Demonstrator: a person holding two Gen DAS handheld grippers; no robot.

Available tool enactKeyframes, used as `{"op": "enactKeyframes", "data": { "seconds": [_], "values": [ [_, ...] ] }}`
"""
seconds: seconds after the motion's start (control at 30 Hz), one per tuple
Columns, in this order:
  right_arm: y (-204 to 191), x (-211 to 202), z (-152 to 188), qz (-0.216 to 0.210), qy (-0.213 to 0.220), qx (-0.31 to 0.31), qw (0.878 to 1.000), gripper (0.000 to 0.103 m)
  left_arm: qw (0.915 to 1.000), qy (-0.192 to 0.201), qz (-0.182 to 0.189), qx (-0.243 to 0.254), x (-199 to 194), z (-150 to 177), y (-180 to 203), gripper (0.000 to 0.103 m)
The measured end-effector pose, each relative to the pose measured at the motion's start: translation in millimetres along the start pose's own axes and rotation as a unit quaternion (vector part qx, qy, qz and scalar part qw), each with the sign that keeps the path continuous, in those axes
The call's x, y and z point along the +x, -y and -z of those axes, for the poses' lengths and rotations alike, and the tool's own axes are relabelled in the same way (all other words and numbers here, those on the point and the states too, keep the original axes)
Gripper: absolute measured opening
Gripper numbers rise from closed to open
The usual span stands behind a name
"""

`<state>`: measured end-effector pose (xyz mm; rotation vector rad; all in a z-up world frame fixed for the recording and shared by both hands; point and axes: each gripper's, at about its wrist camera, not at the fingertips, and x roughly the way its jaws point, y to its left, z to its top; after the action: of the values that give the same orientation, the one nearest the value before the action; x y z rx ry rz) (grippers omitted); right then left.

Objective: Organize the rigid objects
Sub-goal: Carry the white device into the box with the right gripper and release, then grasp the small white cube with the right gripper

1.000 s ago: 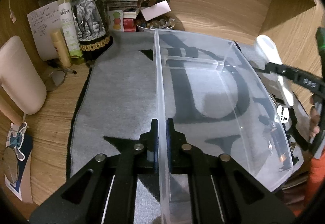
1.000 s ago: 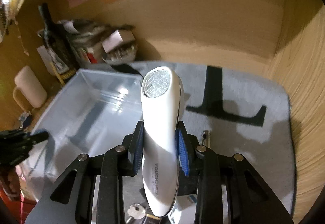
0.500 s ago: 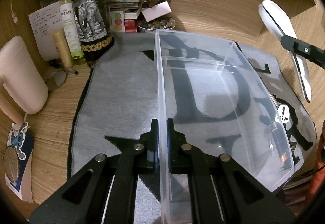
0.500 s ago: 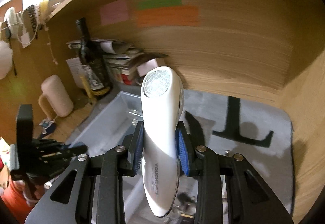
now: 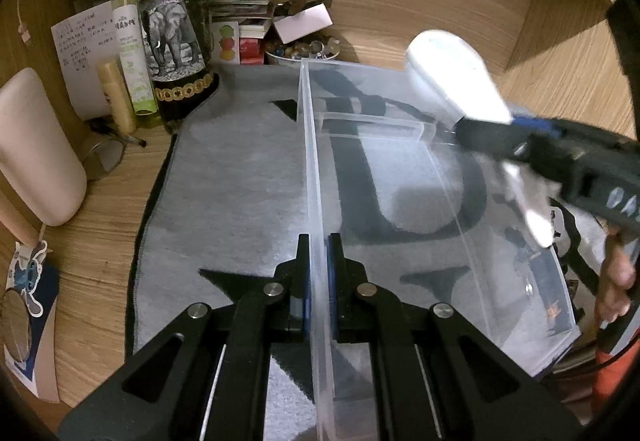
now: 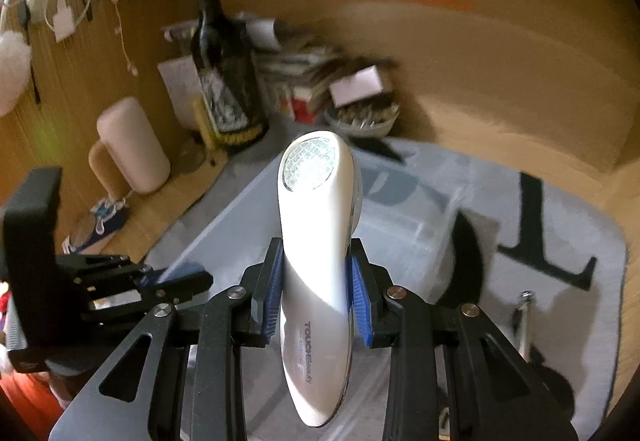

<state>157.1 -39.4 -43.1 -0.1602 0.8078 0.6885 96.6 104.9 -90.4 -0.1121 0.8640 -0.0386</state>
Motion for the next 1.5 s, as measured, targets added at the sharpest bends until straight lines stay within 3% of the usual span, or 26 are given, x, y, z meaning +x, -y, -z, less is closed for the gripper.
{"op": "enactKeyframes", "data": {
  "seconds": [0.3, 0.47, 0.8, 0.97, 1.17, 1.33, 1.5],
  "values": [
    [-11.9, 34.8, 14.1, -0.01, -0.077, -0.034, 0.996, 0.028, 1.0, 0.004, 0.005, -0.005, -0.5, 2.4, -1.1, 0.007],
    [-14.8, 36.3, 13.9, -0.009, -0.087, -0.043, 0.995, 0.028, 1.0, 0.003, 0.002, -0.002, 0.0, 2.2, -0.3, 0.007],
    [-7.2, 21.0, 8.3, -0.005, -0.057, -0.041, 0.998, 0.029, 1.0, -0.001, -0.005, 0.002, 2.5, 1.4, 2.2, 0.007],
    [4.8, -2.9, 3.9, 0.009, -0.021, -0.029, 0.999, 0.039, 1.0, -0.002, -0.008, 0.004, 3.1, 0.2, 2.9, 0.007],
    [31.2, -42.3, 1.9, 0.055, 0.029, -0.008, 0.998, 0.049, 0.9999, -0.003, -0.011, 0.006, 3.4, -0.1, 2.5, 0.007],
    [60.0, -70.6, 5.5, 0.094, 0.054, 0.017, 0.994, 0.049, 0.9998, -0.006, -0.017, 0.007, 3.2, -0.3, 3.7, 0.007],
    [91.0, -84.6, 21.1, 0.123, 0.054, 0.048, 0.99, 0.049, 0.9997, -0.009, -0.021, 0.008, 4.2, 0.5, 3.9, 0.007]
  ]
}}
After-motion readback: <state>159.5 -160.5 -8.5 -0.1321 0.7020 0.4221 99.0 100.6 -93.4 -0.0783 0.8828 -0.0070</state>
